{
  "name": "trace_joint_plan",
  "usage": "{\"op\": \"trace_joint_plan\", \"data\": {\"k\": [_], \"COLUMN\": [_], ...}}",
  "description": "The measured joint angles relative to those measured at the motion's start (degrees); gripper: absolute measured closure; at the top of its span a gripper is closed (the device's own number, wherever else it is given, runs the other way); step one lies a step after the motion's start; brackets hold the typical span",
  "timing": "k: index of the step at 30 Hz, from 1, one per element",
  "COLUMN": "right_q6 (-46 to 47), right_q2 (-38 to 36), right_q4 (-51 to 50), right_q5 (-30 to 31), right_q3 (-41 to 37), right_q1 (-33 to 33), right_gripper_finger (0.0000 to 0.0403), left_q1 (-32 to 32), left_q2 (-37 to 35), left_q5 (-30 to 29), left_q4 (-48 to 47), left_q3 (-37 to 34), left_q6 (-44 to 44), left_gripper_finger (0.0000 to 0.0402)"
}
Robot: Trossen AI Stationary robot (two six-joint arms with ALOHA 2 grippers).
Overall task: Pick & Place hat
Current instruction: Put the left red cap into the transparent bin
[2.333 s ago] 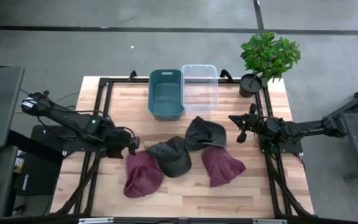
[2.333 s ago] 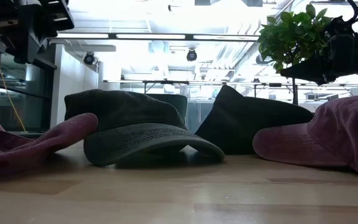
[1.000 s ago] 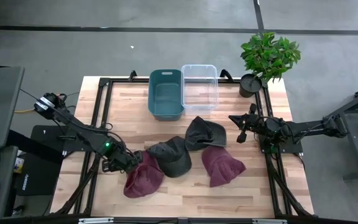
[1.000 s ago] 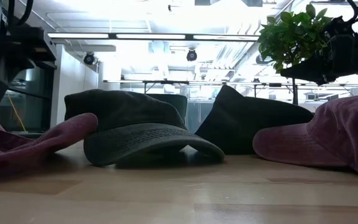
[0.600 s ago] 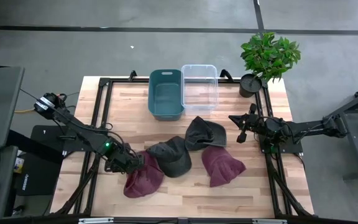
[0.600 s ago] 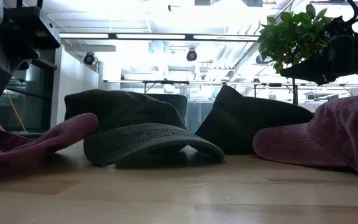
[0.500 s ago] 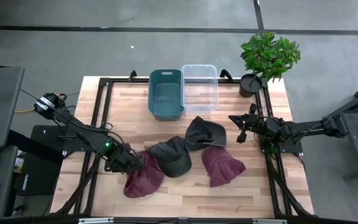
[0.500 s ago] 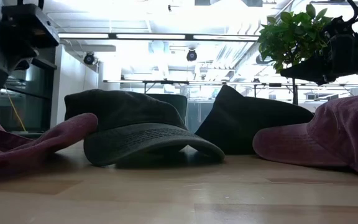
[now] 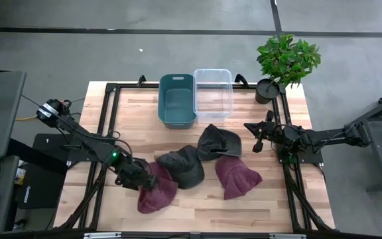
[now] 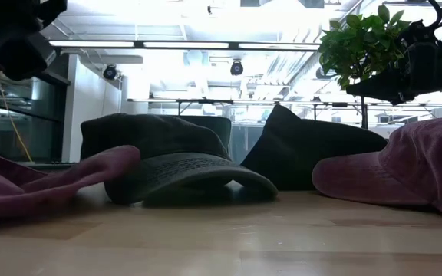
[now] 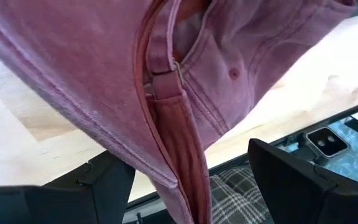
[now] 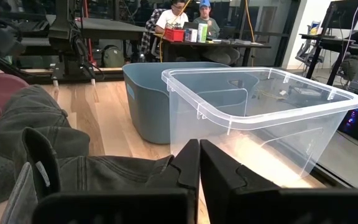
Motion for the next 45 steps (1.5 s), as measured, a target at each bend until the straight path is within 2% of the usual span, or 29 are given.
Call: {"op": "trace_joint_plan", "data": {"k": [9, 13, 19, 31, 38, 45], "right_q6": [0.00, -0.01, -0.01, 0.00, -0.01, -0.01], "right_q2": [0.00, 0.00, 0.00, 0.00, 0.00, -0.02], "right_q4": [0.00, 0.00, 0.00, 0.00, 0.00, -0.18], "right_q5": [-0.02, 0.00, 0.00, 0.00, 0.00, 0.00], "right_q3": [0.00, 0.02, 0.00, 0.00, 0.00, 0.00], "right_q1": [0.01, 0.01, 0.01, 0.01, 0.01, -0.01], "right_gripper_finger": [0.0395, 0.0395, 0.0395, 0.0396, 0.0394, 0.0397], "left_q1": [-3.42, -4.07, -4.01, -4.01, -3.99, -3.99], "left_q2": [2.97, 5.82, 6.91, 7.09, 10.90, 11.80], "left_q5": [1.03, 3.21, 2.94, 2.78, 7.78, 7.03], "left_q4": [-0.13, 4.02, 8.03, 6.76, 7.25, 6.77], "left_q3": [0.00, -0.02, -0.01, -0.02, 0.00, -0.04], "left_q6": [-1.92, -2.20, -2.79, -3.02, -3.50, -6.11], "left_gripper_finger": [0.0110, 0.0110, 0.0110, 0.0110, 0.0110, 0.0114]}}
